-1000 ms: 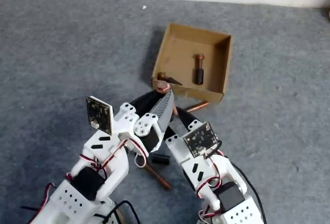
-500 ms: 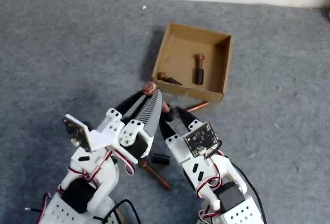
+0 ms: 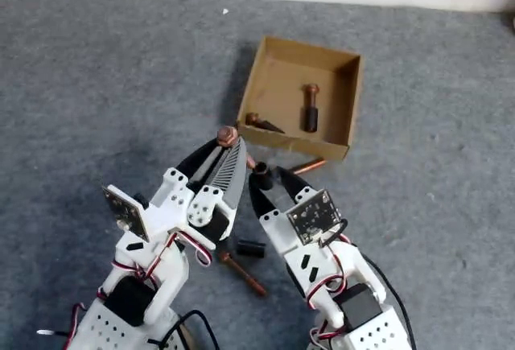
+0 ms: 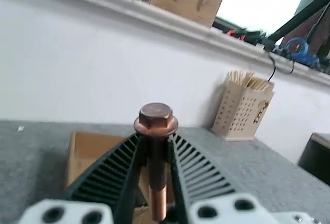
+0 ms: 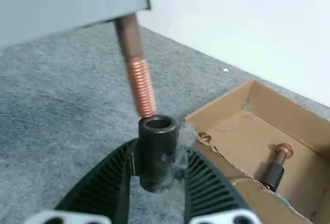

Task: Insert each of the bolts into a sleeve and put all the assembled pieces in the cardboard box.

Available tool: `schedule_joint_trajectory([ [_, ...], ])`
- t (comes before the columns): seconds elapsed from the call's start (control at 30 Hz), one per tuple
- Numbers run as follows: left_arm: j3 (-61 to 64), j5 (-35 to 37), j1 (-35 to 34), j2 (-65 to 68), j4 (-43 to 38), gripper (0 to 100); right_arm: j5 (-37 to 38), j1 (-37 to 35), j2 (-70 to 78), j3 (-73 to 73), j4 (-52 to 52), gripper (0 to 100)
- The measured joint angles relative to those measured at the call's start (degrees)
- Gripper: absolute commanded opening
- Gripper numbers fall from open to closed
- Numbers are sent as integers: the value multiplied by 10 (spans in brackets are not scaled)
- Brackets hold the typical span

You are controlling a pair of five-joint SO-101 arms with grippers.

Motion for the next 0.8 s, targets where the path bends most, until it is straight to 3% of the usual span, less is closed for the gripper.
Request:
schedule_joint_trajectory([
  [0.57,9,-7,29,5,-30,6,0,0,-1,0,0,5],
  [0.8,9,-46,48,5,17,6,0,-3,-2,0,15,5],
])
